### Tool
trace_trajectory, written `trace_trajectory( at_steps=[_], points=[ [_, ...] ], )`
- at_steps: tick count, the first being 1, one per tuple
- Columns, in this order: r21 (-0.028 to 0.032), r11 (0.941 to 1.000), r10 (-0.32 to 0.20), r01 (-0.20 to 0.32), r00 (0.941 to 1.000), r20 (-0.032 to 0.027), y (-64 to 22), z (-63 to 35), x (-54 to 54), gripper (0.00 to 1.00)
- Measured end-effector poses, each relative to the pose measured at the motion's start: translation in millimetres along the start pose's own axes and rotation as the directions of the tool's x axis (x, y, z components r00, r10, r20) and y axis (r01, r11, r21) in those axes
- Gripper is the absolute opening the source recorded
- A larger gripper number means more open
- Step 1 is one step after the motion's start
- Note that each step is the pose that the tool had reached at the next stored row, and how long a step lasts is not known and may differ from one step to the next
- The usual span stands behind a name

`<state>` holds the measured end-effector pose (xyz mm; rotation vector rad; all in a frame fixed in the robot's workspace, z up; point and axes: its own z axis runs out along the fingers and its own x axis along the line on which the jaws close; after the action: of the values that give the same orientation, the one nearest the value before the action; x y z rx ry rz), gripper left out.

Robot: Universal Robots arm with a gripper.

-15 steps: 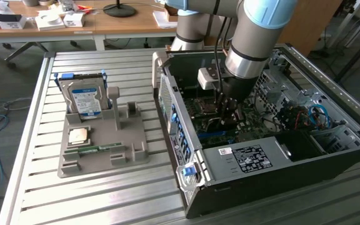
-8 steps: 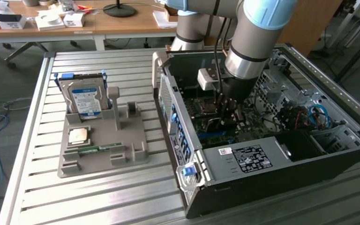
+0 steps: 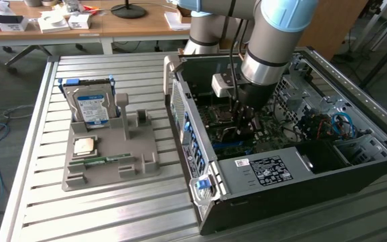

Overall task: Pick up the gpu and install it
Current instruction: 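Insert the gpu into the slot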

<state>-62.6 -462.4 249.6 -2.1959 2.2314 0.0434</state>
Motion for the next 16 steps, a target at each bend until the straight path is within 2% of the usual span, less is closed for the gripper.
trace_trajectory(
  at_steps=[16],
  points=[
    [0.0001, 1.0000, 0.000, 0.000, 1.0000, -0.0002, 1.0, 1.2, 0.1, 0.27]
  ],
)
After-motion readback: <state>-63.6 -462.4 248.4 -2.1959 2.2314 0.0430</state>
